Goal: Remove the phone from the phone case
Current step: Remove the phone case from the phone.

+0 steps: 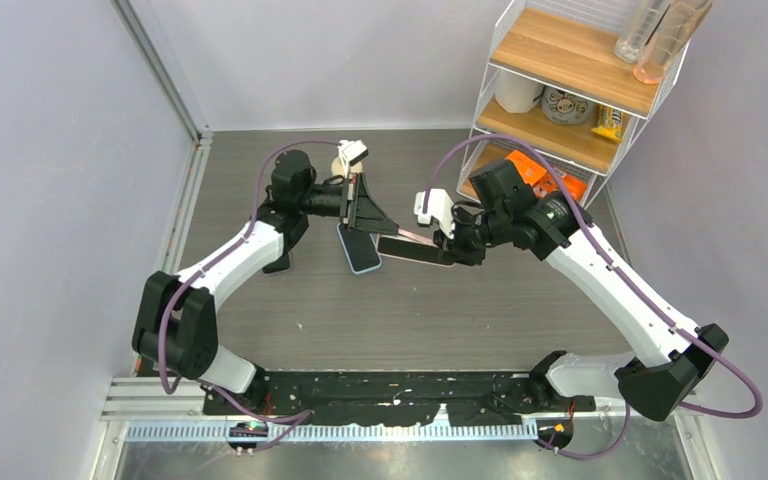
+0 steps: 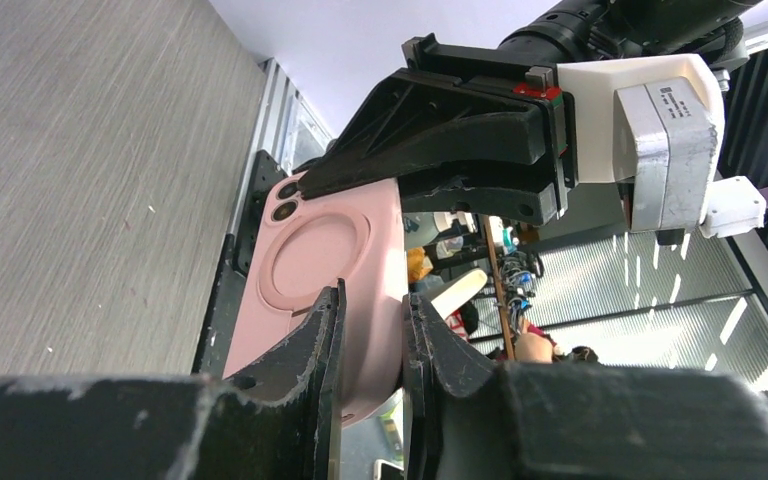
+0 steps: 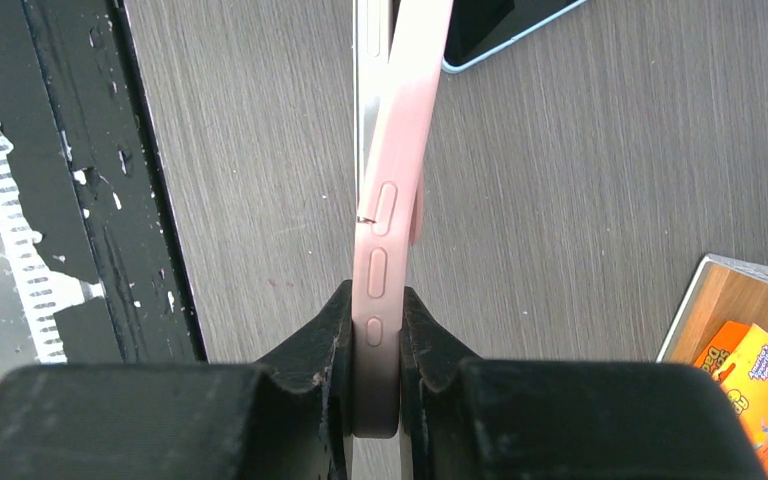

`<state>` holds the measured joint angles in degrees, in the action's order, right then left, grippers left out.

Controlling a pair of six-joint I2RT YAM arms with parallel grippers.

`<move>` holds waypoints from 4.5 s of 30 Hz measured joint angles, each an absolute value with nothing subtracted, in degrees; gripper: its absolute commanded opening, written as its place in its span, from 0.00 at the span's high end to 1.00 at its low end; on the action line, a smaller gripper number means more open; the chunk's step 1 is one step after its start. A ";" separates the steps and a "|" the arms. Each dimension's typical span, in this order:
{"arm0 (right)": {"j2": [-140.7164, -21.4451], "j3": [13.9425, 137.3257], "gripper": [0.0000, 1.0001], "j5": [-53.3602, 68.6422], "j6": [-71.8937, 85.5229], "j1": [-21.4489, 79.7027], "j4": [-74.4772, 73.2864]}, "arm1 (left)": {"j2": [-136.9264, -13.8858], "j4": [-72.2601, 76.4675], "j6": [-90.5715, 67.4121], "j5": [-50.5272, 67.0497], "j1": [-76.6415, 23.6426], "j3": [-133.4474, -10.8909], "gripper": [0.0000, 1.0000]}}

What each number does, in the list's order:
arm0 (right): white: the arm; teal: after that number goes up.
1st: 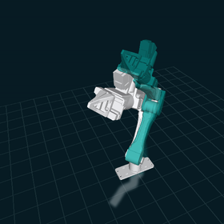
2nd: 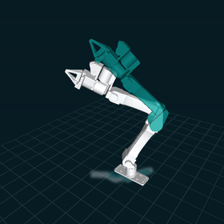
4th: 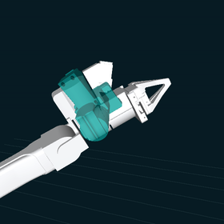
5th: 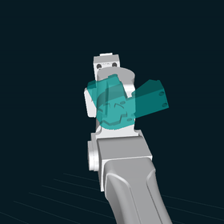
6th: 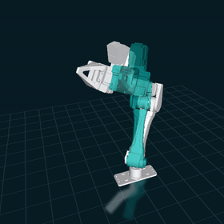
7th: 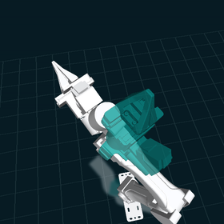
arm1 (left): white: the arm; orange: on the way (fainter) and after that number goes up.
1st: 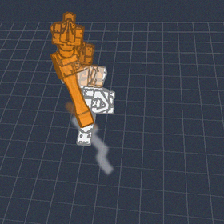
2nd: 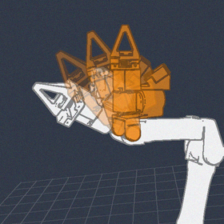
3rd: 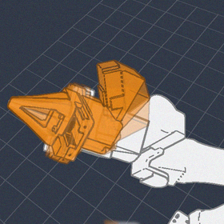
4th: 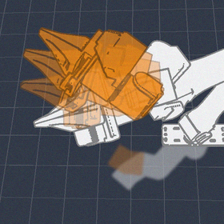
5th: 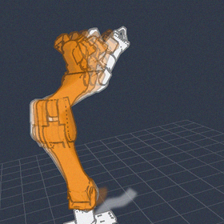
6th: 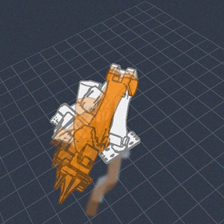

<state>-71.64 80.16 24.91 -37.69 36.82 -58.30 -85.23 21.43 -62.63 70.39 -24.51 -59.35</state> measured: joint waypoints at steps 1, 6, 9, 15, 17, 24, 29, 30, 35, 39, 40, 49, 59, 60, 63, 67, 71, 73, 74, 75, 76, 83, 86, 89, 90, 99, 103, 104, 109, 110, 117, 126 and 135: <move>-71.64 80.16 0.95 24.80 -37.89 36.82 -58.54 | -85.54 21.43 -62.63 70.65 -24.60 -59.37 1.00; -71.66 80.16 0.95 24.27 -39.18 36.84 -59.37 | -86.98 21.12 -62.08 72.03 -24.80 -60.10 1.00; -71.68 80.16 0.95 24.21 -39.90 36.91 -59.57 | -87.39 19.62 -60.25 72.88 -24.80 -61.06 1.00; -71.68 80.16 0.95 24.25 -41.19 37.04 -59.59 | -87.66 11.40 -51.03 74.87 -24.73 -64.71 0.67; -71.66 80.16 0.95 24.25 -41.60 37.15 -59.24 | -87.66 6.35 -46.09 75.44 -24.56 -66.78 0.41; -71.35 79.70 0.95 26.35 -43.20 38.04 -55.11 | -87.64 -23.29 -20.29 72.49 -22.39 -77.32 0.15; -71.35 79.57 0.95 30.30 -42.72 36.40 -54.74 | -84.93 -41.82 1.06 70.91 -21.43 -82.67 0.11; -71.37 79.61 0.95 31.46 -42.46 35.68 -54.74 | -83.57 -45.04 4.75 70.48 -21.28 -82.67 0.10; -73.34 82.17 0.95 37.34 -41.69 32.71 -57.10 | -76.93 -54.54 19.00 68.01 -21.19 -82.11 0.09; -74.83 83.85 0.95 41.04 -41.58 32.10 -57.84 | -72.05 -55.24 24.60 65.71 -21.56 -79.57 0.12; -75.00 84.03 0.95 42.09 -41.45 32.08 -58.13 | -71.18 -54.83 25.15 65.14 -21.85 -78.78 0.14; -77.06 86.59 0.95 49.78 -39.88 32.08 -59.88 | -67.18 -44.45 25.69 59.94 -25.74 -70.70 0.41; -77.08 86.67 0.95 51.35 -38.98 31.35 -59.96 | -66.48 -39.46 23.31 59.70 -26.15 -69.30 1.00; -76.99 86.67 0.95 51.33 -39.07 31.38 -59.90 | -66.39 -39.44 23.09 59.75 -26.17 -69.21 1.00; -76.99 86.67 0.95 51.46 -39.09 31.44 -59.79 | -66.06 -39.77 24.88 59.81 -26.79 -69.06 1.00; -76.97 86.30 0.95 52.29 -39.22 31.55 -60.95 | -66.06 -44.38 33.76 59.37 -28.47 -70.00 1.00; -76.86 85.69 0.95 53.71 -39.81 31.75 -62.17 | -66.81 -52.07 44.51 57.78 -30.96 -72.93 1.00; -76.86 85.27 0.95 54.37 -40.23 31.77 -62.67 | -67.48 -55.55 49.17 56.55 -32.34 -74.37 1.00; -76.86 85.12 0.95 54.63 -40.38 31.77 -62.98 | -67.83 -56.88 50.92 56.05 -32.84 -74.98 1.00; -76.86 84.93 0.95 54.87 -40.47 31.77 -63.22 | -68.42 -58.63 53.25 55.53 -33.43 -75.90 1.00; -76.86 84.77 0.95 55.11 -40.53 31.77 -63.51 | -68.84 -59.75 54.68 55.18 -33.76 -76.49 1.00; -76.86 83.31 0.95 56.64 -40.64 31.86 -63.86 | -72.60 -68.25 63.94 52.62 -35.57 -81.45 1.00; -76.86 82.48 0.95 57.12 -40.62 31.86 -63.92 | -74.26 -71.50 67.24 51.33 -36.23 -83.29 1.00; -76.86 81.67 0.95 57.39 -40.58 31.86 -63.90 | -75.57 -73.76 69.80 49.89 -36.86 -84.55 1.00; -76.86 81.56 0.95 57.41 -40.56 31.86 -63.92 | -75.92 -74.37 70.52 49.41 -37.08 -84.88 1.00; -76.86 81.30 0.95 57.76 -40.40 31.88 -63.92 | -77.95 -77.08 72.69 45.76 -38.04 -88.25 1.00; -76.86 80.95 0.95 57.49 -40.38 32.36 -64.18 | -78.48 -77.25 74.11 43.44 -38.44 -88.38 1.00; -76.86 80.90 0.95 57.30 -40.38 32.51 -64.29 | -78.72 -77.49 74.63 42.92 -38.59 -88.55 1.00; -76.86 80.86 0.95 56.88 -40.45 33.65 -64.86 | -79.79 -78.37 77.03 39.99 -39.11 -89.91 1.00; -76.86 80.86 0.95 56.86 -40.45 33.89 -64.86 | -79.92 -78.46 77.32 39.44 -39.22 -90.11 1.00; -76.86 80.86 0.95 56.40 -40.82 34.92 -64.77 | -80.25 -79.40 78.13 37.26 -39.79 -91.13 1.00; -75.79 80.18 0.95 54.61 -40.80 35.40 -63.92 | -80.49 -78.50 70.02 37.34 -39.81 -90.89 1.00; -72.36 76.79 0.95 49.71 -40.12 35.90 -61.98 | -80.09 -70.89 58.94 40.42 -38.87 -85.45 1.00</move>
<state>-72.36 76.79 49.71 -40.12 35.90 -61.98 -80.09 -70.89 58.94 40.42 -38.87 -85.45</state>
